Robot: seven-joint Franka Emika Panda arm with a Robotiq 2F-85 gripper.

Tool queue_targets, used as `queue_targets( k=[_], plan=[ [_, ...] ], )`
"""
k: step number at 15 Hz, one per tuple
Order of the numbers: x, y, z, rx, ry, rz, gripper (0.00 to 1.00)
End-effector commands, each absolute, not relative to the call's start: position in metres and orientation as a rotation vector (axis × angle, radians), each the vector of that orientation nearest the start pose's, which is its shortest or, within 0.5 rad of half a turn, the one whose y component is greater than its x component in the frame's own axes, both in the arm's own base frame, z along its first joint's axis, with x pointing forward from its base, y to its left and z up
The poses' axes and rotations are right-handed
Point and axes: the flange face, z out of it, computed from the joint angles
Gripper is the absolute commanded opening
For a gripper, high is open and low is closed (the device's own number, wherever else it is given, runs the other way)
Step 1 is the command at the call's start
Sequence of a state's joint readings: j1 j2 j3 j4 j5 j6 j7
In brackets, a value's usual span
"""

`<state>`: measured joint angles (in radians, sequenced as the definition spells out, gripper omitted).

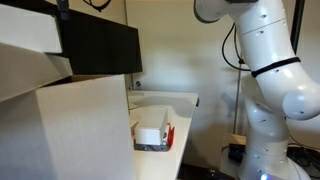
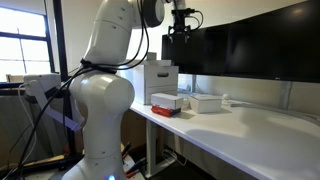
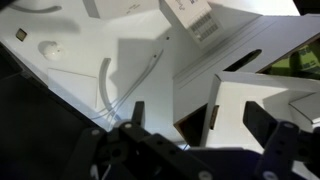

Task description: Pick up the white box on the right and put it in the big white box

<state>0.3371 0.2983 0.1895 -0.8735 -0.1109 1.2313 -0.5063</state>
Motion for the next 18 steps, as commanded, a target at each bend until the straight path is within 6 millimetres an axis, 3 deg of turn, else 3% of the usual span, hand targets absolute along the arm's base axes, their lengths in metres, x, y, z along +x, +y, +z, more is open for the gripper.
queue_targets(
  k=[1, 5, 10, 18],
  plan=[
    [0.521, 0.219, 0.738, -2.926, -1.349, -0.149, 1.0],
    [0.522, 0.179, 0.725, -3.014, -1.159, -0.178, 1.0],
    [0.508, 0.139, 0.692, -3.09, -0.934, -0.106, 1.0],
    [0.466, 0.107, 0.613, -3.149, -0.614, -0.005, 1.0]
  ],
)
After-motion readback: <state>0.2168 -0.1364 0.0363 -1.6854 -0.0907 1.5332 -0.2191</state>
